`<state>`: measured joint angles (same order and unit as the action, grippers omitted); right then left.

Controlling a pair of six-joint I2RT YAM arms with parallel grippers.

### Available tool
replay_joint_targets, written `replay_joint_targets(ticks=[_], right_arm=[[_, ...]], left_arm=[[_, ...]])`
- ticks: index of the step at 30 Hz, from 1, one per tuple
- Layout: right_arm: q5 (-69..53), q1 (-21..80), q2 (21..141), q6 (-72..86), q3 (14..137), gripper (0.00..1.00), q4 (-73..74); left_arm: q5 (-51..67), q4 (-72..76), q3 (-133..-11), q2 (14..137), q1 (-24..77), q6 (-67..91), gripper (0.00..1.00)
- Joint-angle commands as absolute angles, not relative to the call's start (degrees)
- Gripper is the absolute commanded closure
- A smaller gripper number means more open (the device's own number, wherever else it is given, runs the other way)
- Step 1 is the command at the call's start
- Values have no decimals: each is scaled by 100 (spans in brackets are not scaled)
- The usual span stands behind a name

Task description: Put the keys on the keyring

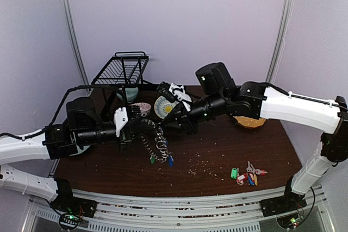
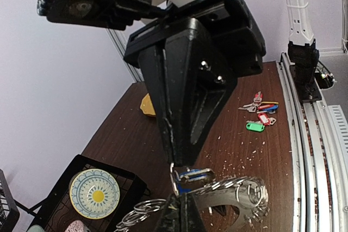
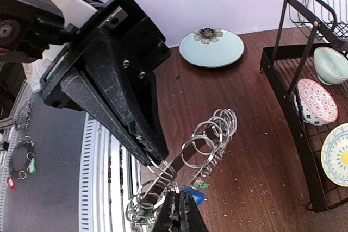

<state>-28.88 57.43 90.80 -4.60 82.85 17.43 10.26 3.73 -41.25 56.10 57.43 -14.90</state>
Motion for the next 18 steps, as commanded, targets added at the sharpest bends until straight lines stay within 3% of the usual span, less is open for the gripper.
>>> replay_joint_targets(ticks=[1, 7, 10, 11, 14, 18], right_arm=[[-3805, 5700, 9183, -459, 8186, 100, 1392], [-4016, 5728, 9196, -421, 8040, 100, 1250], [-3699, 5720, 9032, -433, 7904, 95, 1238], [-3563, 5714, 8950, -442, 7828, 91, 1190], [-3379, 5716, 8766, -456, 7700, 65, 1080], [-3268, 5707, 8410, -543, 7558, 59, 691]], left_arm=[[1370, 1394, -3974, 5361, 5766, -1419, 100], [1301, 1648, -3870, 5240, 5757, -1286, 100], [1298, 1652, -3867, 5240, 5757, -1283, 100], [1319, 1652, -3867, 5250, 5757, -1283, 100], [1323, 1625, -3871, 5273, 5757, -1300, 100], [1293, 1583, -3894, 5303, 5759, -1318, 100]])
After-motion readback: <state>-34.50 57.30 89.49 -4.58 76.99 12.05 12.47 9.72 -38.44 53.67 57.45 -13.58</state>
